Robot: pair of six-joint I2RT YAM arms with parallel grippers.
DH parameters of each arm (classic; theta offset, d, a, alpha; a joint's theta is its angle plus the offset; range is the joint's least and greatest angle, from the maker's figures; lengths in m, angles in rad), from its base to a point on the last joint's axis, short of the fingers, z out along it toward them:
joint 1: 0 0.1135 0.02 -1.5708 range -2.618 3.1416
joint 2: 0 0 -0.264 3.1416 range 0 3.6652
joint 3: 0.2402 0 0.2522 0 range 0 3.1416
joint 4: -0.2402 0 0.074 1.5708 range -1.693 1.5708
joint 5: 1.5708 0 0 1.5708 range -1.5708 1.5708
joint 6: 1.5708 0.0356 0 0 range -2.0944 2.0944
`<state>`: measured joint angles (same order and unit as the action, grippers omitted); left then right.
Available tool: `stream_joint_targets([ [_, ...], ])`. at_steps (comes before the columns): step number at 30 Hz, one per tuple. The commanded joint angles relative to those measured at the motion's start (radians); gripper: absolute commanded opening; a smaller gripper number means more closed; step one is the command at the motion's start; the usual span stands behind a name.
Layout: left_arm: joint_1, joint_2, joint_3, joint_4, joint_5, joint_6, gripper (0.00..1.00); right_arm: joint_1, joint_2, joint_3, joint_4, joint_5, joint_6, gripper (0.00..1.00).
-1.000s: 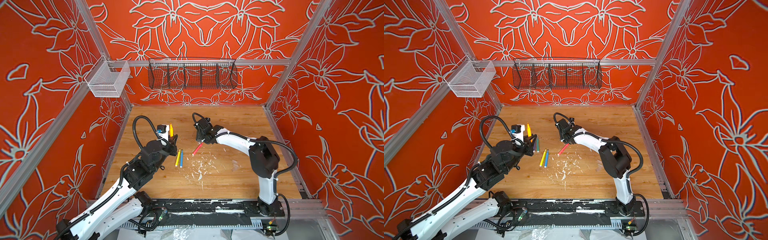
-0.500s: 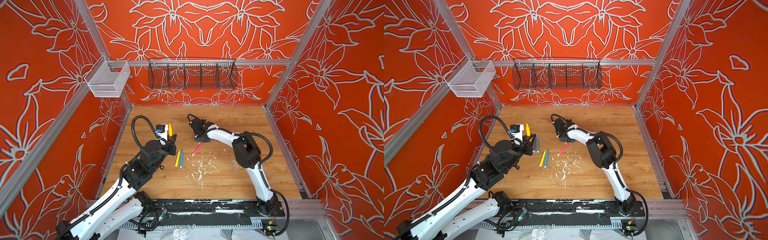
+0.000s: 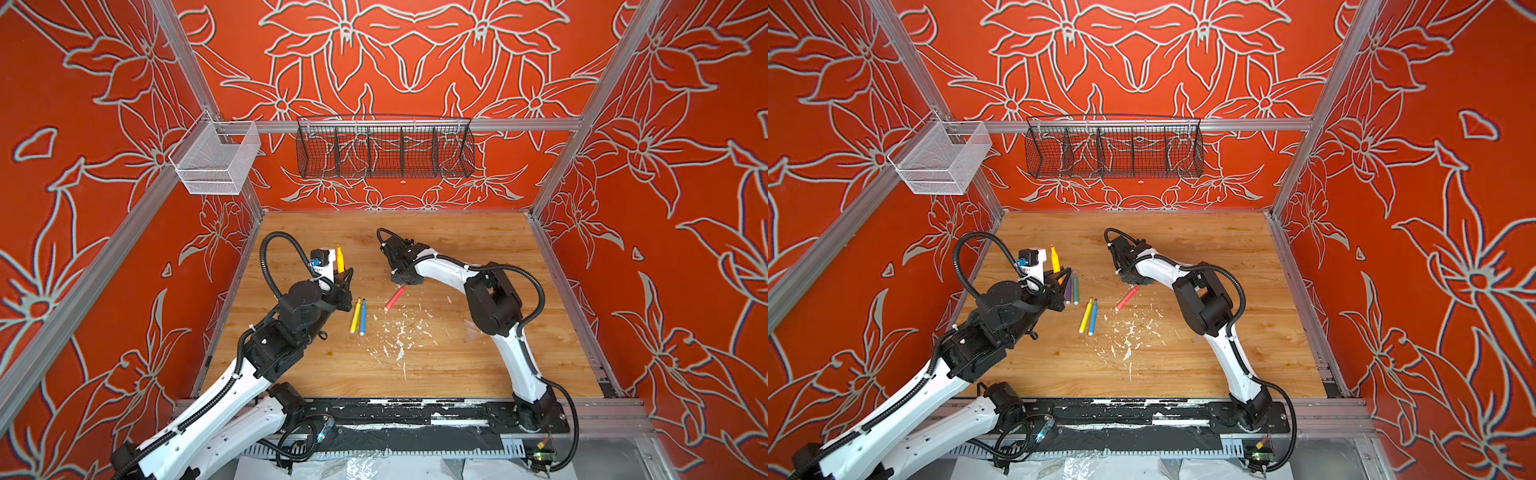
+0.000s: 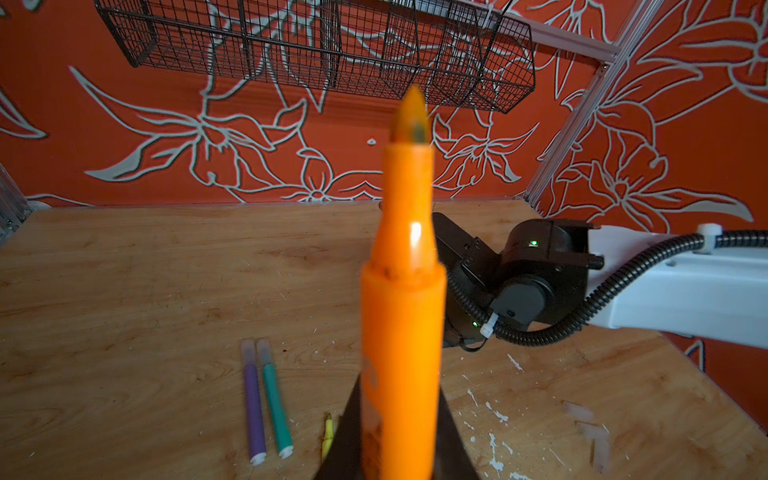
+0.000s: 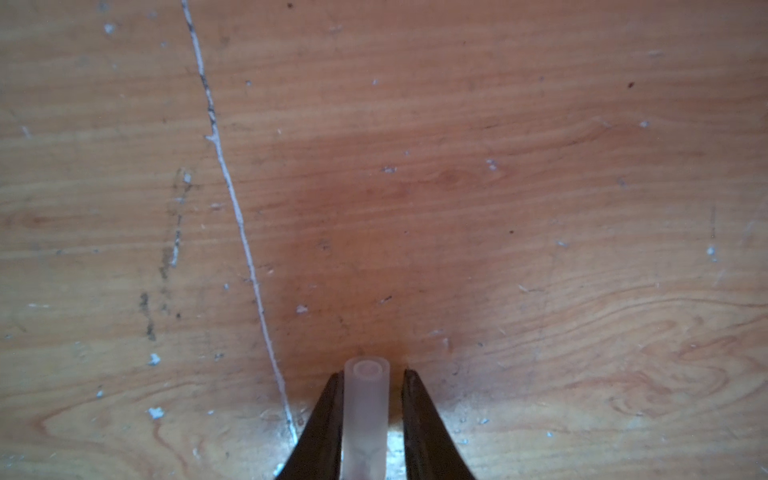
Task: Insert the pens into the pen caps
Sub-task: 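Grasp the translucent cap with the right gripper and lift it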
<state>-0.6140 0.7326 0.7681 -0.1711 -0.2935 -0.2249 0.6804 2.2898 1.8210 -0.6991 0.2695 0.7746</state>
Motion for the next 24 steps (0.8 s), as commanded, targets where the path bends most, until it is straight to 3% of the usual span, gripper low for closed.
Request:
stream_joint_targets([
  [1, 0.011, -0.007, 0.0, 0.016, 0.007, -0.006, 0.0, -0.008, 0.022, -0.018, -0.02, -0.018, 0.011, 0.27],
  [10, 0.013, -0.013, -0.003, 0.016, 0.011, -0.005, 0.0, -0.025, 0.054, -0.018, 0.003, -0.093, 0.014, 0.26],
  [17, 0.013, -0.012, -0.003, 0.017, 0.013, -0.004, 0.0, -0.025, 0.028, -0.053, 0.036, -0.108, 0.02, 0.12],
  [24, 0.013, 0.002, 0.006, 0.016, 0.088, 0.021, 0.0, -0.025, -0.145, -0.206, 0.126, -0.109, 0.035, 0.07],
])
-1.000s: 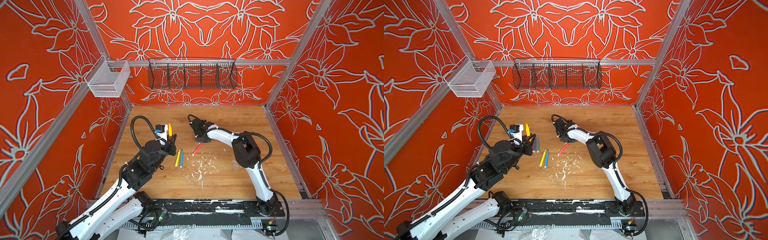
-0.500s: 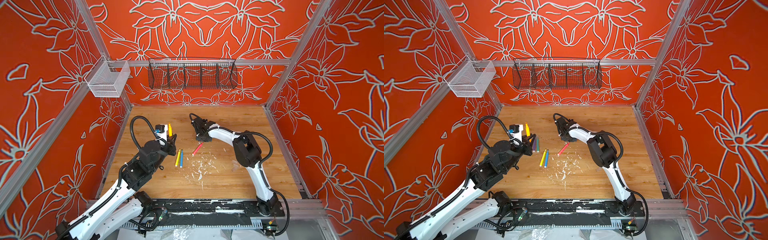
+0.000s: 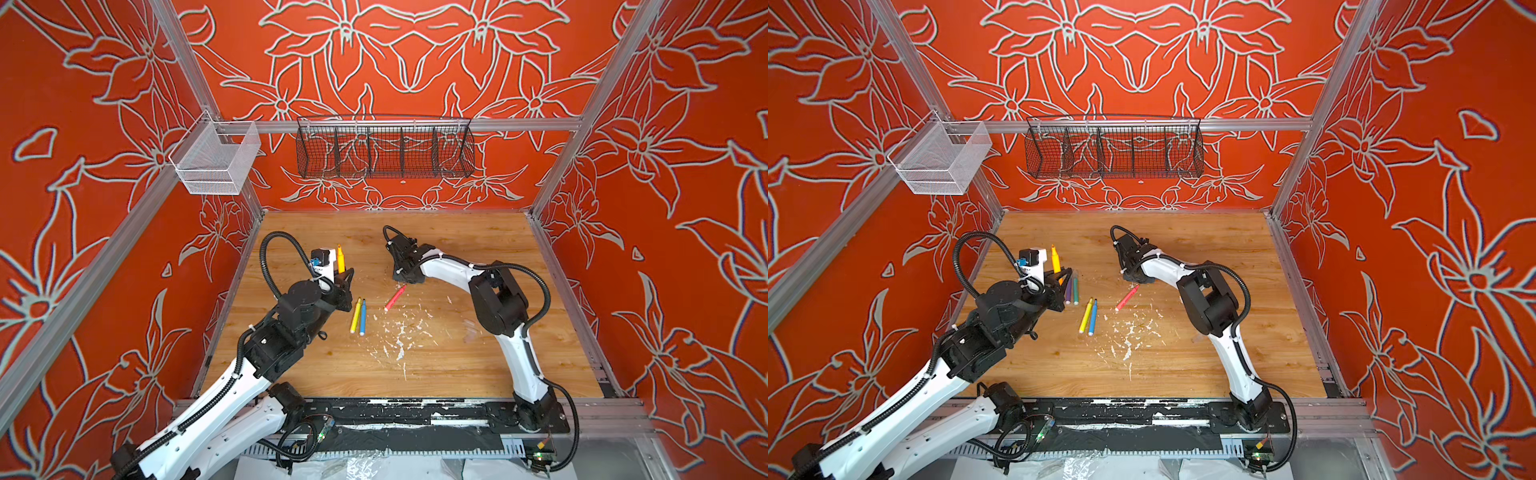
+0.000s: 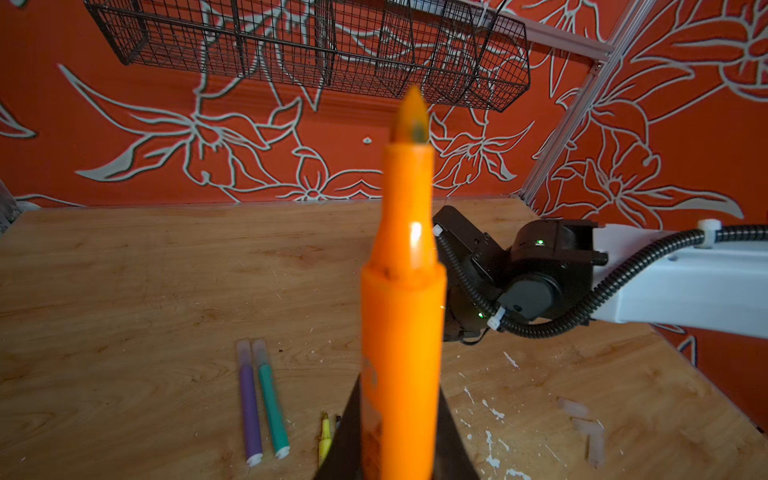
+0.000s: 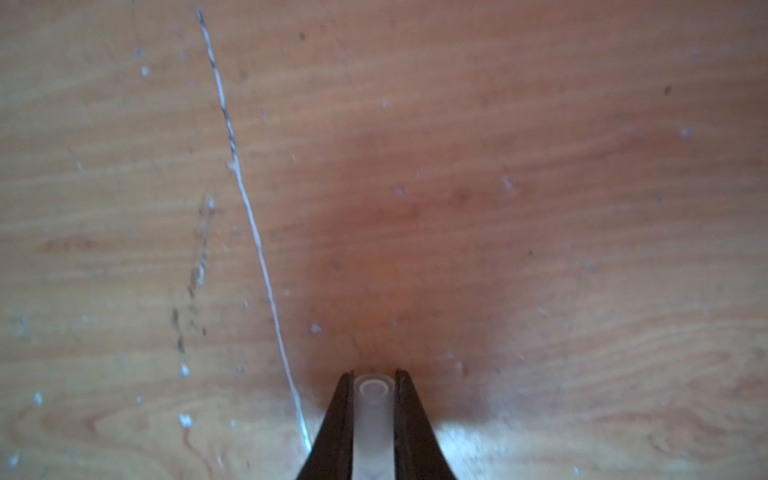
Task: Insert the pens into the pen caps
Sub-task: 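Grasp the translucent cap with the right gripper and lift it, then carry the cap toward the orange marker held upright by the left gripper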
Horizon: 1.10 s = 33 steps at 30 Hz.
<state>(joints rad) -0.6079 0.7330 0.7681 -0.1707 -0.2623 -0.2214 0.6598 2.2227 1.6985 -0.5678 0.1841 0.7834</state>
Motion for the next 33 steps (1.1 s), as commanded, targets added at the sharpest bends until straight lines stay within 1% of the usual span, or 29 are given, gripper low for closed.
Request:
stream_joint_targets([
  [1, 0.007, 0.007, 0.009, 0.017, 0.086, 0.024, 0.0, -0.005, -0.116, -0.116, 0.008, -0.019, 0.028, 0.07],
  [5, 0.007, 0.051, 0.027, 0.027, 0.247, 0.047, 0.0, -0.005, -0.325, -0.269, 0.074, 0.001, 0.038, 0.05],
  [10, 0.007, 0.139, 0.081, 0.001, 0.392, 0.059, 0.0, -0.005, -0.616, -0.495, 0.18, 0.016, 0.055, 0.05],
  [16, 0.005, 0.229, 0.126, 0.004, 0.605, 0.05, 0.0, 0.005, -0.973, -0.749, 0.347, -0.034, 0.093, 0.03],
  [20, -0.005, 0.287, 0.154, -0.008, 0.696, 0.054, 0.0, 0.042, -1.214, -0.883, 0.459, -0.048, 0.102, 0.02],
  [24, -0.036, 0.322, 0.178, -0.031, 0.71, 0.082, 0.0, 0.093, -1.411, -1.001, 0.598, -0.06, 0.081, 0.02],
  [26, -0.067, 0.339, 0.197, -0.052, 0.683, 0.109, 0.0, 0.117, -1.486, -1.05, 0.666, -0.07, 0.076, 0.02],
  [29, -0.13, 0.358, 0.215, -0.077, 0.608, 0.153, 0.0, 0.143, -1.55, -1.091, 0.734, -0.088, 0.063, 0.02],
  [31, -0.173, 0.37, 0.226, -0.091, 0.554, 0.182, 0.0, 0.151, -1.57, -1.111, 0.768, -0.097, 0.06, 0.01],
  [33, -0.208, 0.384, 0.237, -0.102, 0.524, 0.21, 0.0, 0.155, -1.577, -1.135, 0.828, -0.117, 0.068, 0.01],
])
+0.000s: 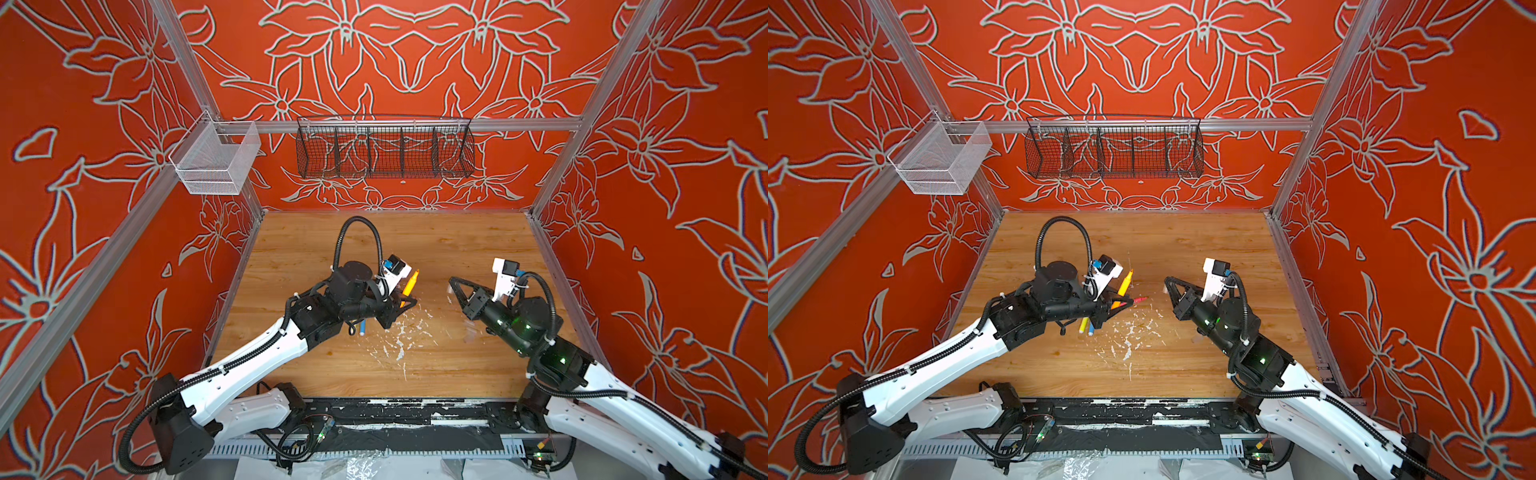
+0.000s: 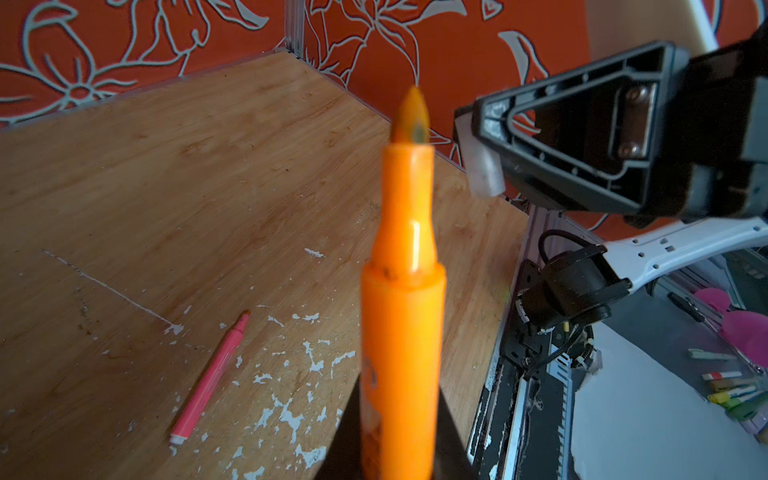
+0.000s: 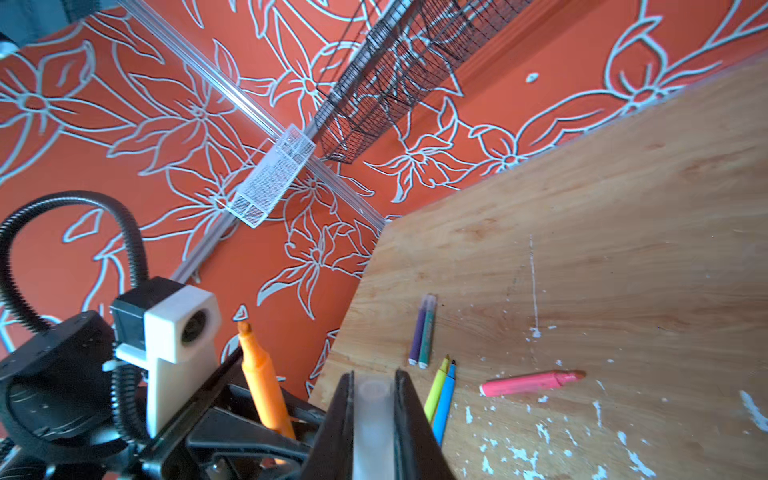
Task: Insert the pens into the pen caps
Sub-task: 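Carry the cap toward the orange marker held upright by the left gripper, then align the cap's open end over the orange marker tip with the right gripper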
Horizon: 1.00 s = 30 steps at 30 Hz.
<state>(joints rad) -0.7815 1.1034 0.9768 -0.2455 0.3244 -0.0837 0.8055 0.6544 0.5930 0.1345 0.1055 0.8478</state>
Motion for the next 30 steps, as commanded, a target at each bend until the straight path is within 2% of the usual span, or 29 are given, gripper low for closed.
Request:
stream_joint_targets([
  [1, -0.054, 0.021, 0.034, -0.033, -0.071, 0.085, 0.0, 0.013, -0.005, -0.042, 0.165, -0.058, 0.005, 0.01],
  [5, -0.089, 0.049, 0.053, -0.054, -0.092, 0.113, 0.0, 0.032, 0.014, -0.079, 0.322, -0.123, 0.001, 0.0],
  [14, -0.129, 0.093, 0.085, -0.096, -0.143, 0.151, 0.0, 0.056, 0.027, -0.118, 0.468, -0.122, -0.022, 0.0],
  [20, -0.14, 0.109, 0.097, -0.103, -0.175, 0.157, 0.0, 0.06, 0.009, -0.127, 0.479, -0.113, -0.026, 0.0],
  [30, -0.153, 0.093, 0.088, -0.097, -0.167, 0.16, 0.0, 0.062, 0.018, -0.139, 0.473, -0.048, -0.047, 0.0],
])
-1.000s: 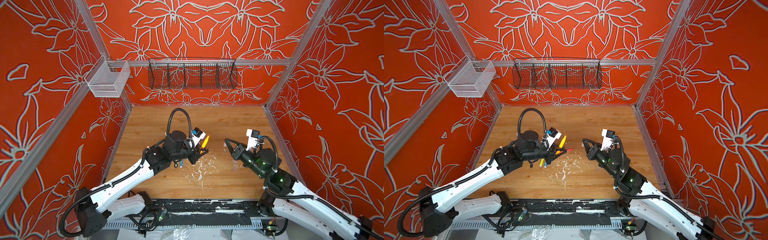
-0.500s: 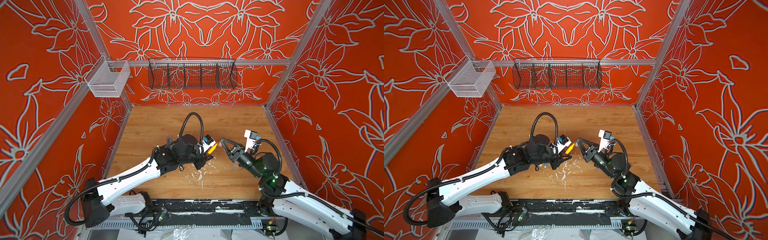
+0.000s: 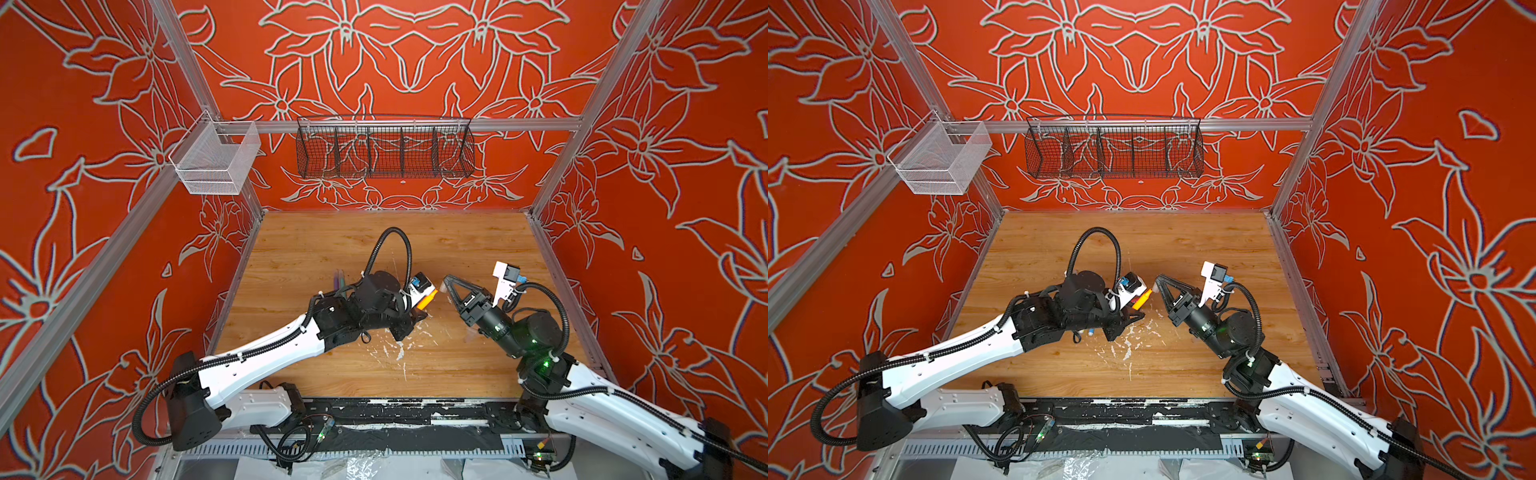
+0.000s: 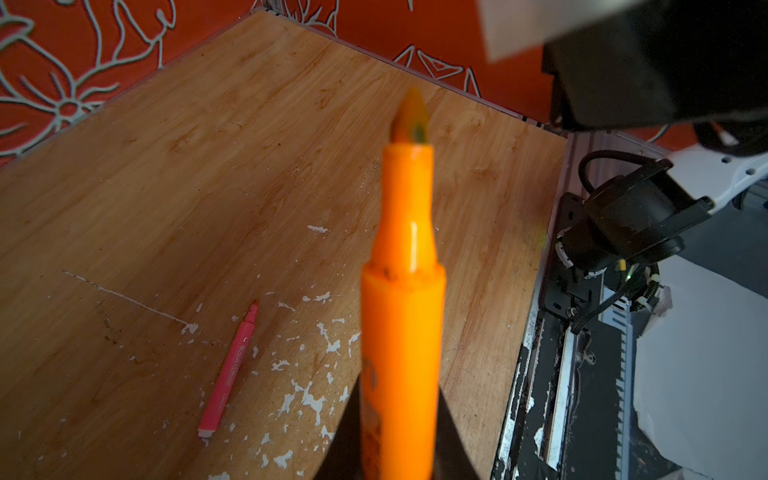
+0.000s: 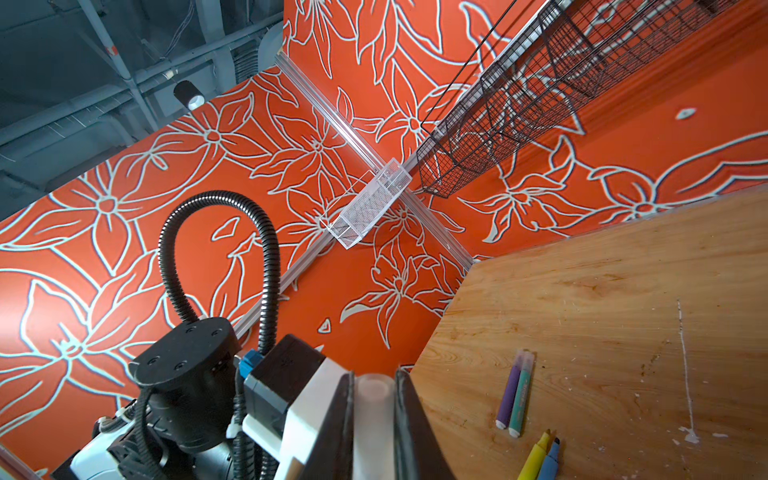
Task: Insert the pens into the pen caps
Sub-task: 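Align the cap's open end over the orange marker tip with the right gripper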
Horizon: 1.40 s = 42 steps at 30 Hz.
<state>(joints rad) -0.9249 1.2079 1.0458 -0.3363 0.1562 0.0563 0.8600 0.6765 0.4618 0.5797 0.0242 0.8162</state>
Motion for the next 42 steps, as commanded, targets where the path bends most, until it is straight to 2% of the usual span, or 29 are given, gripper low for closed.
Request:
stream_joint_targets([
  [1, -0.009, -0.012, 0.018, -0.006, 0.003, 0.022, 0.0, 0.008, 0.0, -0.008, 0.029, 0.037, -0.015, 0.0],
  [18, -0.017, -0.014, 0.017, -0.005, 0.0, 0.028, 0.0, 0.007, 0.028, -0.006, 0.036, 0.087, -0.034, 0.0],
  [42, -0.017, -0.019, 0.012, 0.042, -0.09, -0.044, 0.0, 0.038, 0.132, -0.031, 0.172, 0.019, 0.012, 0.0],
])
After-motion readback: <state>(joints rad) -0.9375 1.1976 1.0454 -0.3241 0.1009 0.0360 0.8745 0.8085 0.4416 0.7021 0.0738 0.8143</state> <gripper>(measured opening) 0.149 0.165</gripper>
